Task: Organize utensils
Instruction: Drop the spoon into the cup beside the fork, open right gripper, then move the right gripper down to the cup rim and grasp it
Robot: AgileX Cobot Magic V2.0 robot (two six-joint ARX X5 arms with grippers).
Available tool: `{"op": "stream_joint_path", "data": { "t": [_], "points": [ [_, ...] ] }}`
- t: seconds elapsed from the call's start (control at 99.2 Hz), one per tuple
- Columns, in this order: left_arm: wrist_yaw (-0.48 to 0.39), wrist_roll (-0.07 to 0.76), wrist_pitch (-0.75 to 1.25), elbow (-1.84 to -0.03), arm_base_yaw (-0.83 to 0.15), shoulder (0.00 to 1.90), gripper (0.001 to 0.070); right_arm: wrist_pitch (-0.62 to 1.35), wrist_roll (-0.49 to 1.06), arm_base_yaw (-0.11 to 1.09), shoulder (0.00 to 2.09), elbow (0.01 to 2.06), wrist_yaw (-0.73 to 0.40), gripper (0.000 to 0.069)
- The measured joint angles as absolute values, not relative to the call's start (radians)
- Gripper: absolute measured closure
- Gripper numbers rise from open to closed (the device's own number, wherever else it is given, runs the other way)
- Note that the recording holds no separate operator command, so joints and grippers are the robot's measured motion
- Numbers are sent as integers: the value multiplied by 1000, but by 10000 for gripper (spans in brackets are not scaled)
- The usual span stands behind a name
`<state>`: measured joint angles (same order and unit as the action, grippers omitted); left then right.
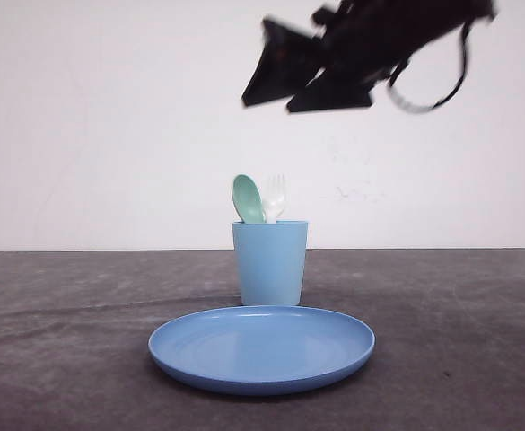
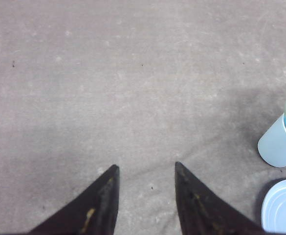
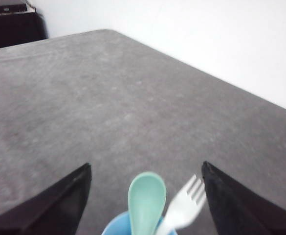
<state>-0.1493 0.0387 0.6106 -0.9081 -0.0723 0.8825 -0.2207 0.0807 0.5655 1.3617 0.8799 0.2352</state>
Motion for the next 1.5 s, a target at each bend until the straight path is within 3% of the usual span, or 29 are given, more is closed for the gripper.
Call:
{"op": "stream_joint_path", "data": {
  "t": [0.272,0.484,0.655,0.857,1.119,1.502],
  "points": [
    [-149,25,610,-908,-72,883,511,166,44,443,1160,878,234,240],
    [-149,19,611,-908,-72,883,511,205,26,397,1121,801,235,240],
    [-149,19,611,-908,-72,883,511,155,-9,396,1122,717,246,223],
    [-149,19,611,-908,-72,883,511,125,-36,398,1124,650,261,9],
    [-149,19,611,-908,-72,883,511,32,-56,442,1162,619,262,10],
    [-149,19,611,-908,-72,883,511,-291,-111,531,1450,623,289,10]
  ]
}}
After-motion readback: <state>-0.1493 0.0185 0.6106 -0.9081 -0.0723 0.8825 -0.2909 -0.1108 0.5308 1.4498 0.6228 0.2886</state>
